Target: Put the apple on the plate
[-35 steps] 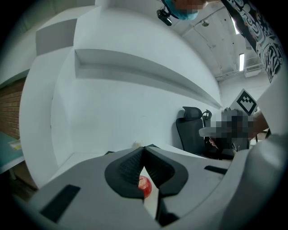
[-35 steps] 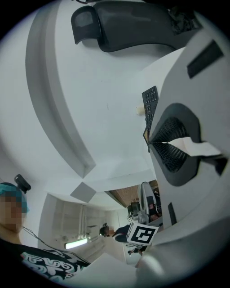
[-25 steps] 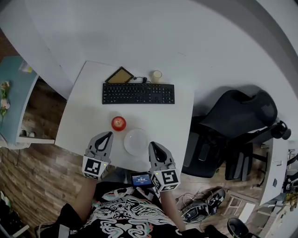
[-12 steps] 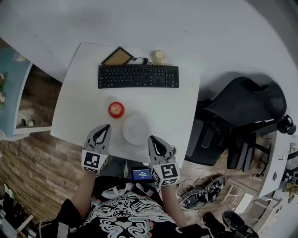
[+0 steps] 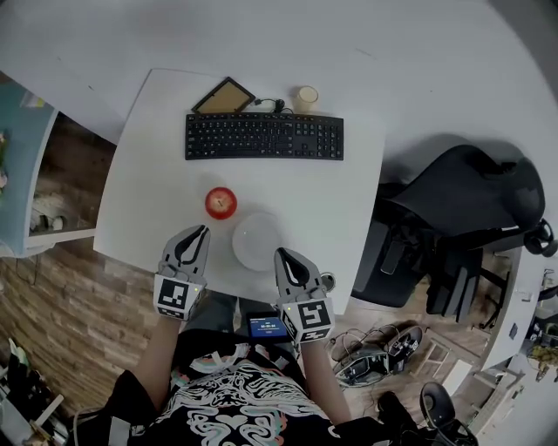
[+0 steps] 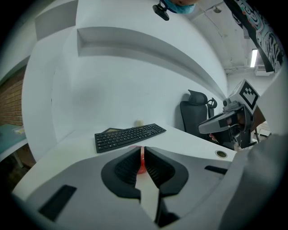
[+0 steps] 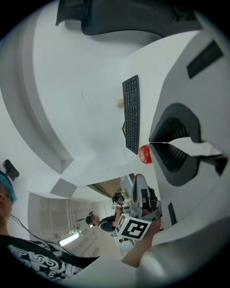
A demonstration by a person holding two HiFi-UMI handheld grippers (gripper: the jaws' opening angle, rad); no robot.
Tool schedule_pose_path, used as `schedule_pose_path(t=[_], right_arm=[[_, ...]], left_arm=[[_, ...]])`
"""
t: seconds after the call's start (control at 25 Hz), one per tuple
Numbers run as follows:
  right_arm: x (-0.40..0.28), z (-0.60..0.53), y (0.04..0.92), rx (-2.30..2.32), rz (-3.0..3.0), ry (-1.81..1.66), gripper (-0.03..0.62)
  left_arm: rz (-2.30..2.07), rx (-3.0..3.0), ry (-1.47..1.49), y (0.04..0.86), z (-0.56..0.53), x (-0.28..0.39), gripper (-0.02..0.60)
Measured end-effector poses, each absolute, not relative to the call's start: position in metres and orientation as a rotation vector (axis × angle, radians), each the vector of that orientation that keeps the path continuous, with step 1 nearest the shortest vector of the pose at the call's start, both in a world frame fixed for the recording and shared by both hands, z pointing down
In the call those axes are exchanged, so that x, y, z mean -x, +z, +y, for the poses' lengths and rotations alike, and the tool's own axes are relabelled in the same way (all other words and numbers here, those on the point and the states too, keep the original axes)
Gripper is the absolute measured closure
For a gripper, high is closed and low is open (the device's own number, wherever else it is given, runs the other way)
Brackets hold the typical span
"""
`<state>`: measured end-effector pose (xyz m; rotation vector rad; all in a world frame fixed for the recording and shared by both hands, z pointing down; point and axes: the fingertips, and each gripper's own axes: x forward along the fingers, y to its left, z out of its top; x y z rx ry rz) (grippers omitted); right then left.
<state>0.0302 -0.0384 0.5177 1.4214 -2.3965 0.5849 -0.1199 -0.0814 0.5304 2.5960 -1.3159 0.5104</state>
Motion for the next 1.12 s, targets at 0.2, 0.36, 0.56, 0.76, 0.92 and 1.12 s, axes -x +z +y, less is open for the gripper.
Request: schedule_pose_path(t=[0.2, 0.36, 0.56, 0.76, 0.92, 1.12], right_arm=[[-0.022, -0.049, 0.527, -1.389, -2.390, 0.585, 0.566], [-0.017, -0.062, 0.533, -1.384, -2.382, 0.593, 0.566], [-0.011, -0.075, 0.542, -1.372, -2.368, 0.621, 0.566], [-0.008, -0.084, 0.547, -1.366, -2.349, 0.643, 0.566], [-0.007, -0.089, 0.551, -1.367, -2.332, 0.658, 0.566], [-0.008, -0.095, 0.557, -1.377, -2.316, 0.670, 0.566]], left_arm=[[-1.279, -2.574, 0.525, 0.544, -0.091, 0.118, 0.530], [-1.254, -2.564, 0.524, 0.555, -0.102, 0.117, 0.424], [-1.267, -2.548, 0.534, 0.567, -0.119, 0.119, 0.245], [-1.196, -2.546, 0.544, 0.579, -0.133, 0.111, 0.194], [-1.156, -2.556, 0.564, 0.585, -0.141, 0.106, 0.190], [-1.120, -2.584, 0.567, 0.591, -0.151, 0.095, 0.169]])
